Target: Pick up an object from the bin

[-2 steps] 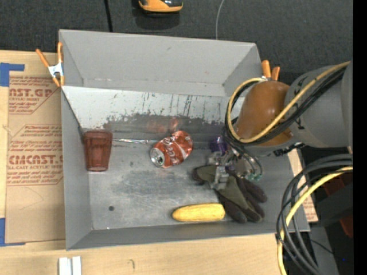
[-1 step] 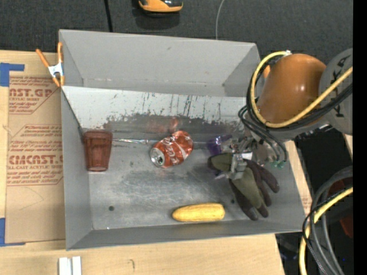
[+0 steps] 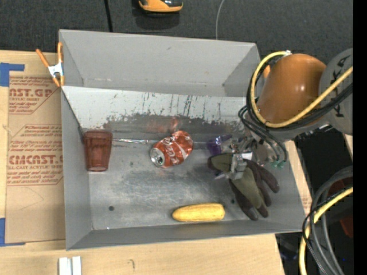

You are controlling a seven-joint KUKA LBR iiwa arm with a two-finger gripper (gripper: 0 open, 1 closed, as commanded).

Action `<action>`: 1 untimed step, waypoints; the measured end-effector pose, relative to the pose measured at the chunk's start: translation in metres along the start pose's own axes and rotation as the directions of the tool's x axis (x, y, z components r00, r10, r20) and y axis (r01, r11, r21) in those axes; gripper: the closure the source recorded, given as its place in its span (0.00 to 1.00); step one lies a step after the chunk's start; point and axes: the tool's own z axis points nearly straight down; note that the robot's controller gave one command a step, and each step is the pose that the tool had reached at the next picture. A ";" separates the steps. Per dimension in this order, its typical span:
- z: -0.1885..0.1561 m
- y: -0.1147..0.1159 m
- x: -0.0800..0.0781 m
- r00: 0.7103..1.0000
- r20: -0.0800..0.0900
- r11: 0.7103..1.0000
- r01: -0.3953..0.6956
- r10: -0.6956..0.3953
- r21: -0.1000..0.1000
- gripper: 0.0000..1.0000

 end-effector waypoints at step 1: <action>-0.054 -0.005 -0.013 1.000 -0.005 1.000 0.004 -0.004 0.000 1.00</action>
Offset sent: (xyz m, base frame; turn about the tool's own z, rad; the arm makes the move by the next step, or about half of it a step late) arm -0.0020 -0.0115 0.1153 0.0282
